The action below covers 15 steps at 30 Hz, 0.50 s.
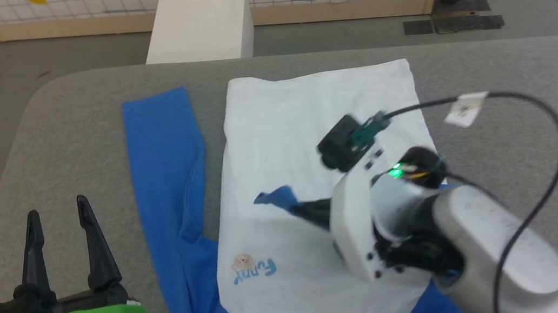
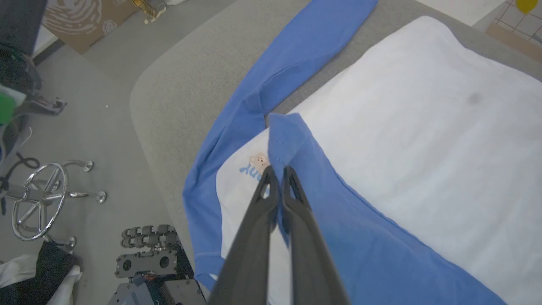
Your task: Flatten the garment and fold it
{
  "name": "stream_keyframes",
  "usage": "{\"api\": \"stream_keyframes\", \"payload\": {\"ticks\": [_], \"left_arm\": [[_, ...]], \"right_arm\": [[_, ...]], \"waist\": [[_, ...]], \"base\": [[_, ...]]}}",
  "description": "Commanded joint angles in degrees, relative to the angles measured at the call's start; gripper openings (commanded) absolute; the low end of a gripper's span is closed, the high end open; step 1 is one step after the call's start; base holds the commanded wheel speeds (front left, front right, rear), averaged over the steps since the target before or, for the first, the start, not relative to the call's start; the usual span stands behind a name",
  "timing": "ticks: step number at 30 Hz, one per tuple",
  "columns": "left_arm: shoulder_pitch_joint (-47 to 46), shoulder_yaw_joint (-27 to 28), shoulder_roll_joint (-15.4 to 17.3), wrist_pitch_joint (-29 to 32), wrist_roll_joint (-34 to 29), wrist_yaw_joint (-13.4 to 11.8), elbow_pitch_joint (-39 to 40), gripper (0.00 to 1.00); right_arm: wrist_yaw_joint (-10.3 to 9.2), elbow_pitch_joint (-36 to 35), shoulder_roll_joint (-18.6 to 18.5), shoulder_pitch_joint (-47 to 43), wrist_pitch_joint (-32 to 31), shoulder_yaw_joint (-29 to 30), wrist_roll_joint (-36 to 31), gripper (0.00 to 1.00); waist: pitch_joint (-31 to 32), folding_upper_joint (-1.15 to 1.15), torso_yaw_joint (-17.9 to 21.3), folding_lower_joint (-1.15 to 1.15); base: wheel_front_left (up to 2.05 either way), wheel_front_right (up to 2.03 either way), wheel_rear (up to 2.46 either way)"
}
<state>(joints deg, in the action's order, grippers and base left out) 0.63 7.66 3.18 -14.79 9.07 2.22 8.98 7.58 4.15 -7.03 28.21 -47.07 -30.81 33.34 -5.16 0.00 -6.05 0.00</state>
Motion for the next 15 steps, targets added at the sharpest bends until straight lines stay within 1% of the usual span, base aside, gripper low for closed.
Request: {"api": "stream_keyframes", "payload": {"ticks": [1, 3, 6, 8, 10, 13, 15], "left_arm": [[0.0, -0.1, -0.2, -0.2, 0.1, 0.1, -0.2, 1.00], [-0.1, -0.3, -0.2, -0.2, 0.2, 0.1, -0.3, 1.00], [-0.3, -0.7, -0.2, -0.2, 0.4, 0.0, -0.4, 1.00], [-0.6, -1.1, -0.2, -0.2, 0.5, 0.0, -0.6, 1.00], [-0.9, -1.5, -0.2, -0.2, 0.7, 0.0, -0.9, 1.00], [-1.3, -2.0, -0.3, -0.2, 0.8, -0.1, -1.3, 1.00], [-1.4, -2.2, -0.3, -0.2, 0.9, -0.2, -1.6, 1.00]], "right_arm": [[-0.09, 2.2, 1.2, 0.7, 2.2, -1.2, -0.3, 0.00], [-0.09, 5.7, 2.6, 1.1, 4.9, -2.9, -0.2, 0.00], [-0.09, 10.6, 3.8, 2.1, 8.5, -5.4, 0.0, 0.00], [-0.09, 13.8, 4.0, 2.9, 10.9, -7.1, 0.6, 0.00], [-0.09, 16.0, 4.1, 3.4, 12.9, -9.5, 2.8, 0.00], [-0.09, 19.5, 4.1, 4.2, 14.9, -13.0, 5.4, 0.00], [-0.09, 21.5, 4.1, 4.5, 15.1, -15.8, 6.7, 0.00]], "waist": [[-0.7, 0.00, -1.3, 0.00], [-1.2, 0.00, -2.1, 0.00], [-2.1, 0.00, -3.1, 0.00], [-2.6, 0.00, -3.8, 0.00], [-3.1, 0.00, -4.6, 0.00], [-3.7, 0.00, -5.4, 0.00], [-3.9, 0.00, -5.7, 0.00]], "base": [[0.00, 0.00, 0.00], [0.00, 0.00, 0.00], [0.00, 0.00, 0.00], [0.00, 0.00, 0.00], [0.00, 0.00, 0.00], [0.00, 0.00, 0.00], [0.00, 0.00, 0.00]]}}
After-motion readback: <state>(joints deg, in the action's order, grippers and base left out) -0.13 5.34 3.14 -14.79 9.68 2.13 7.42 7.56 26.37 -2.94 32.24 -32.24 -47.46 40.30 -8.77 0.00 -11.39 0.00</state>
